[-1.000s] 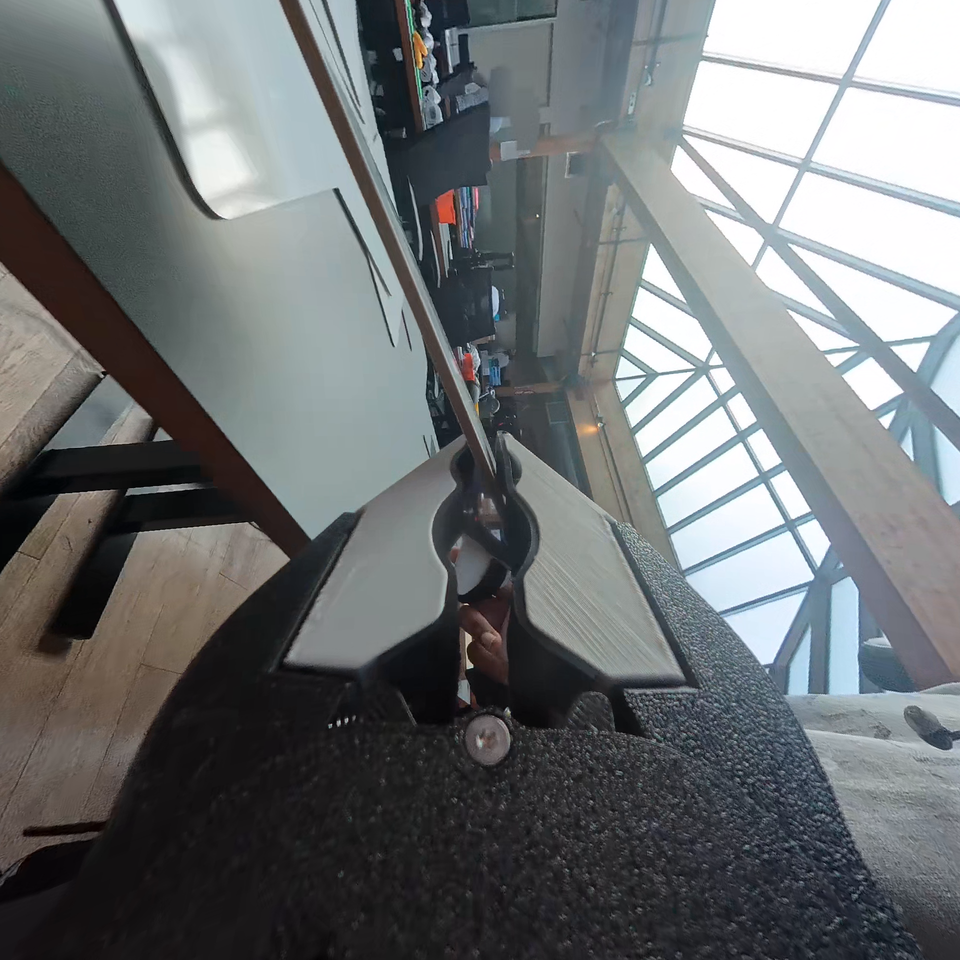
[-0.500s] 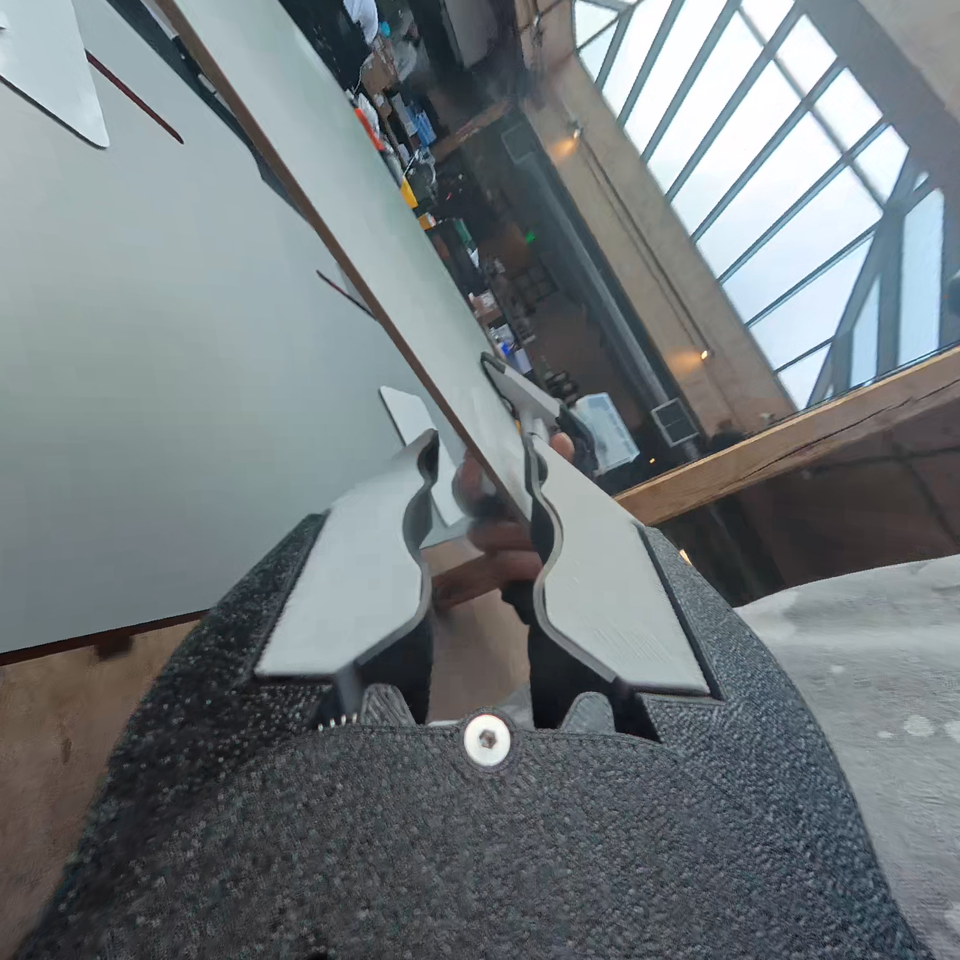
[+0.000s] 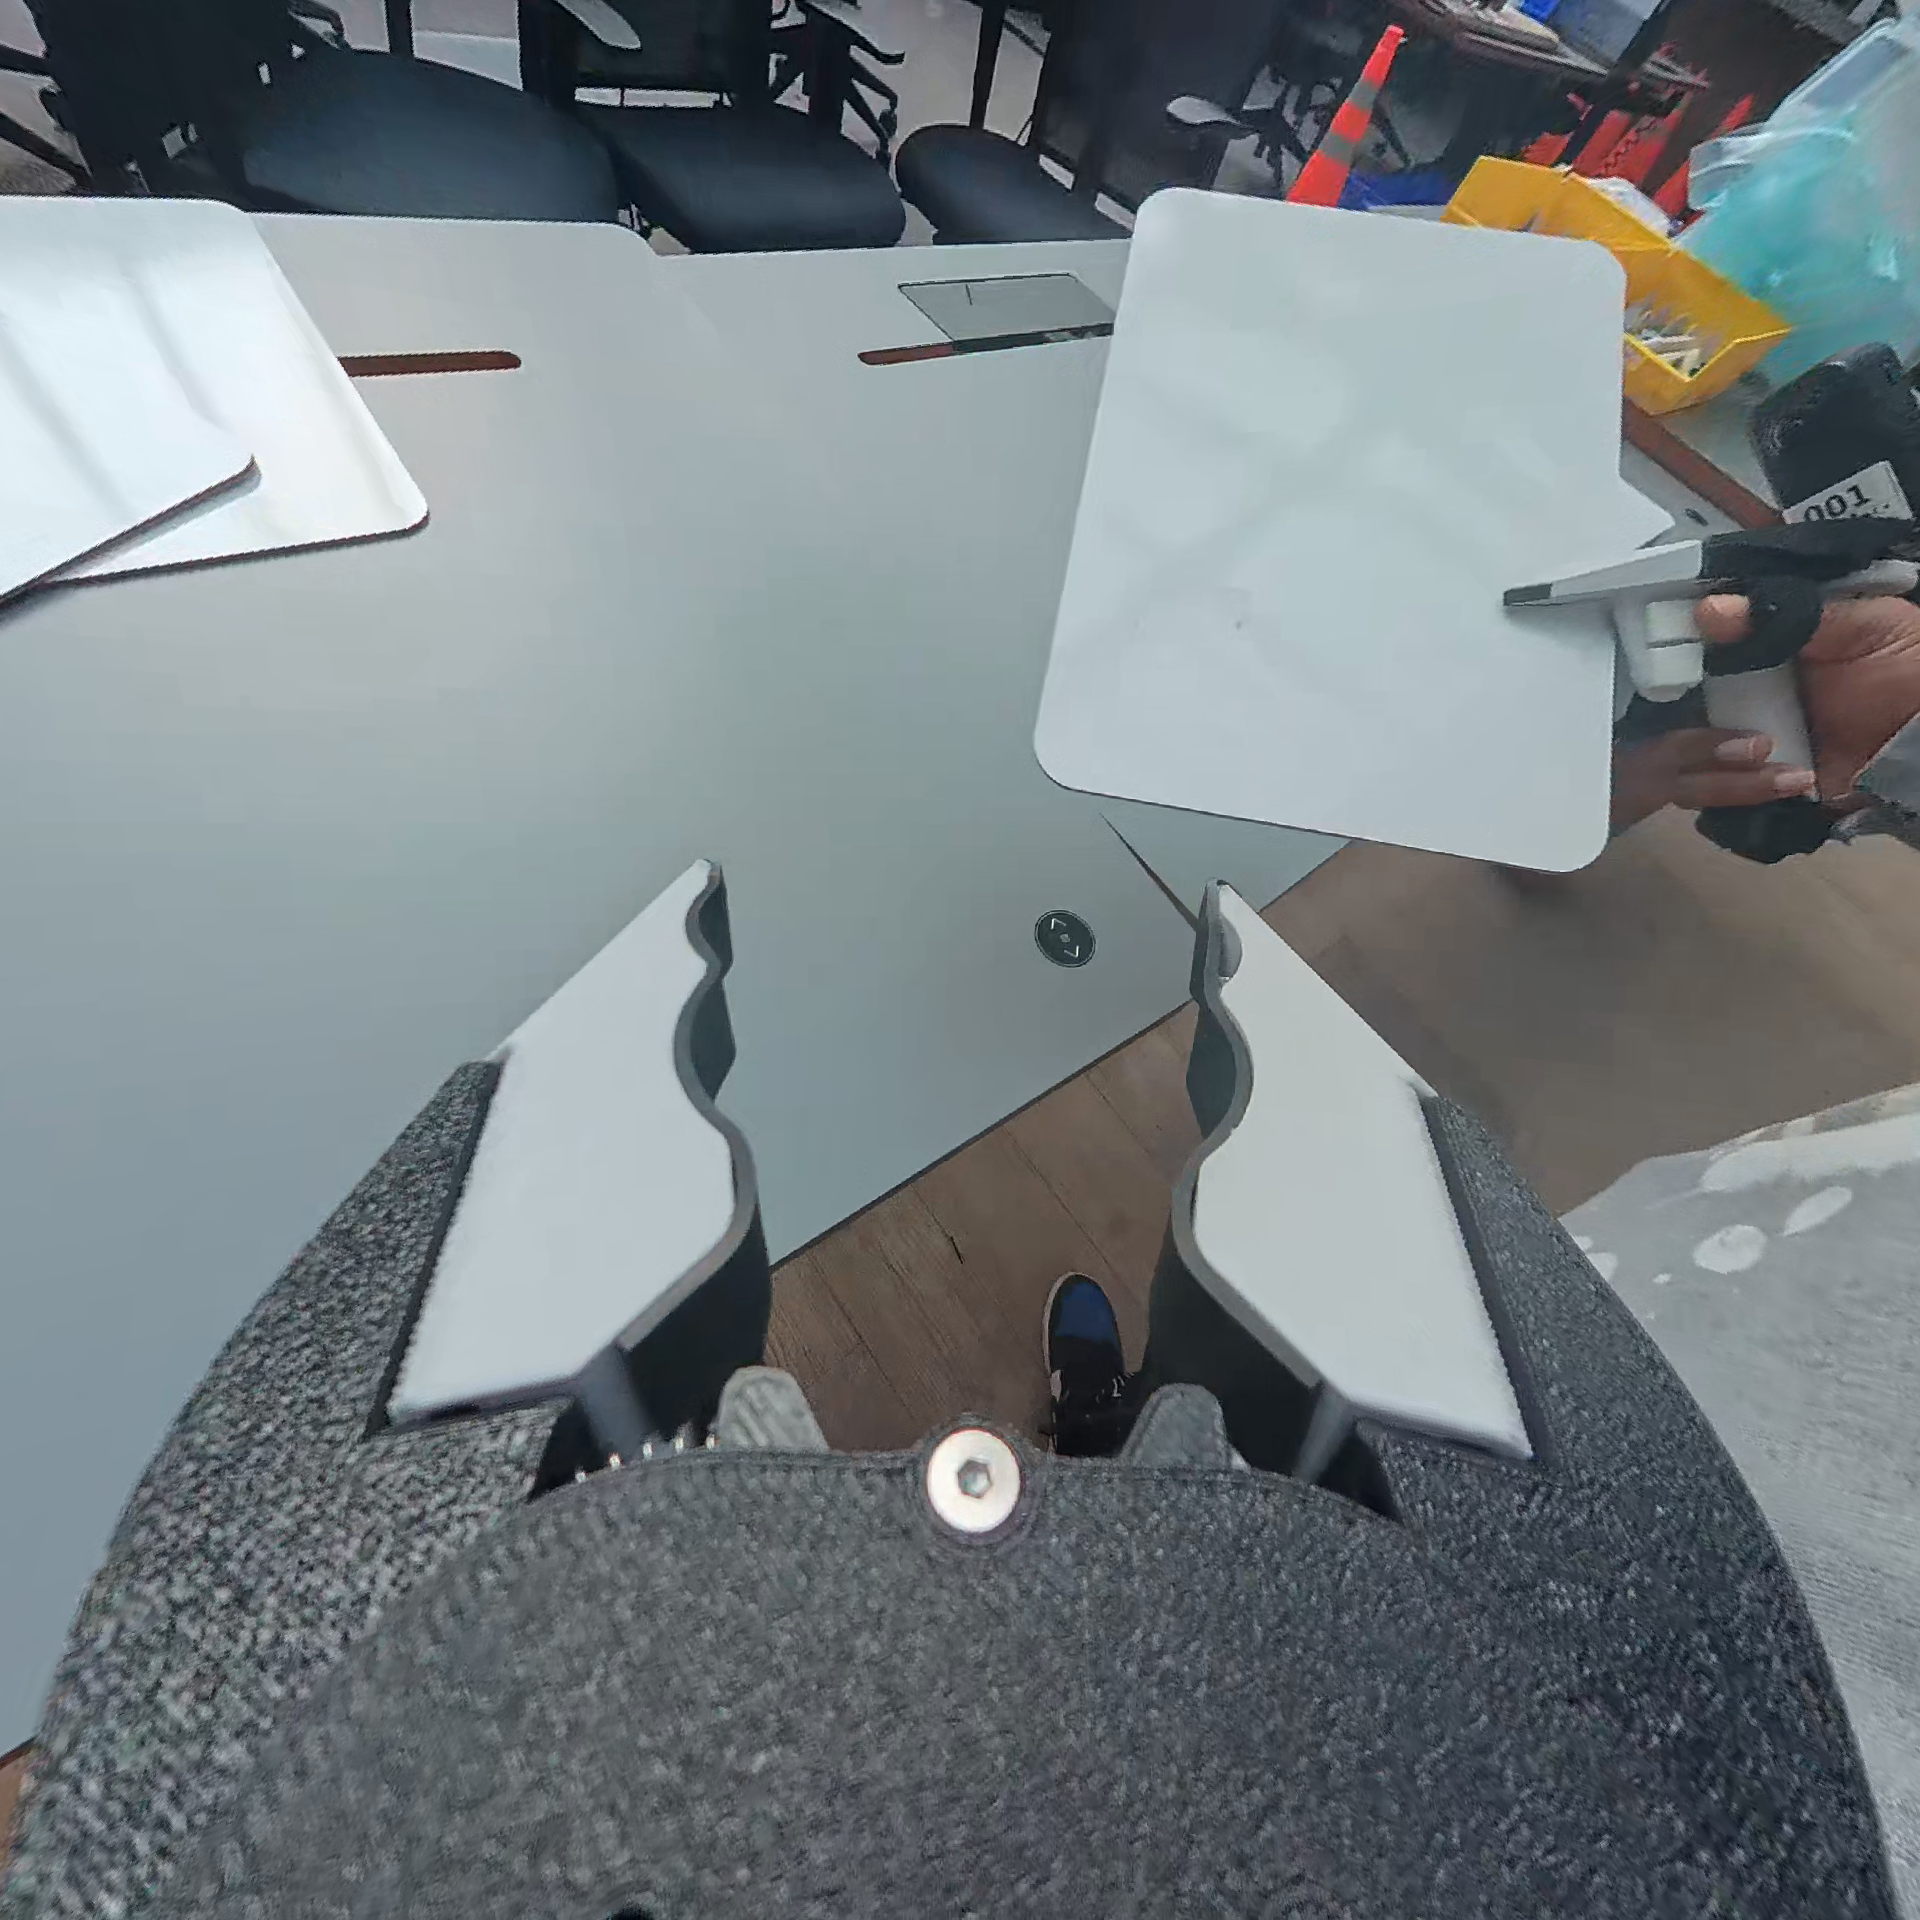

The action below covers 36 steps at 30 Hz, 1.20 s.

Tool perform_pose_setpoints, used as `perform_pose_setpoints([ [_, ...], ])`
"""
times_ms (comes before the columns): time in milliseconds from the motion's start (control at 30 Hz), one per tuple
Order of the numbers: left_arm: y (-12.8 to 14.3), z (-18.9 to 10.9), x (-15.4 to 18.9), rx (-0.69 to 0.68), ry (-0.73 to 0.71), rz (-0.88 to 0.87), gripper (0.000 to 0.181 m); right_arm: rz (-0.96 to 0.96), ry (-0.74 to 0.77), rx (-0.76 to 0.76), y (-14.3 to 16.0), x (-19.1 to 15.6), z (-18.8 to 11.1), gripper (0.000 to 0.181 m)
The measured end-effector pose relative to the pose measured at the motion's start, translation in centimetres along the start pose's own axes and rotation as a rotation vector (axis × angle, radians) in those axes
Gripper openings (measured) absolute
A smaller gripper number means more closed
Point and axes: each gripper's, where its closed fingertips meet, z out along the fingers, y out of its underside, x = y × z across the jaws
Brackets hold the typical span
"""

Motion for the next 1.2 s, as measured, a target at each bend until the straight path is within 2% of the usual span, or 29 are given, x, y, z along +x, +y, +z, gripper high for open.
perform_pose_setpoints([
  [233,-2.3,4.5,5.9,0.009,0.021,0.083,0.084,-0.021,0.122,-0.272,-4.7,9.6,-16.0,0.003],
  [333,-2.4,6.3,8.4,-0.011,0.022,0.095,0.083,-0.001,0.165,-0.421,-7.2,13.2,-20.9,0.003],
  [433,-2.6,7.9,10.9,-0.035,0.013,0.104,0.081,0.024,0.173,-0.550,-9.7,16.5,-23.7,0.003],
  [567,-2.7,9.6,13.9,-0.072,-0.008,0.103,0.079,0.036,0.175,-0.698,-12.6,20.9,-24.7,0.003],
  [767,-2.3,11.2,16.5,-0.142,-0.045,0.091,0.078,0.045,0.160,-0.832,-15.7,26.5,-22.9,0.003],
  [1000,-2.0,12.3,17.2,-0.170,-0.079,0.061,0.077,0.051,0.159,-0.799,-17.7,30.0,-20.2,0.005],
  [1200,-1.7,12.6,17.2,-0.183,-0.087,0.038,0.076,0.123,0.127,-0.639,-18.4,32.0,-18.4,0.005],
])
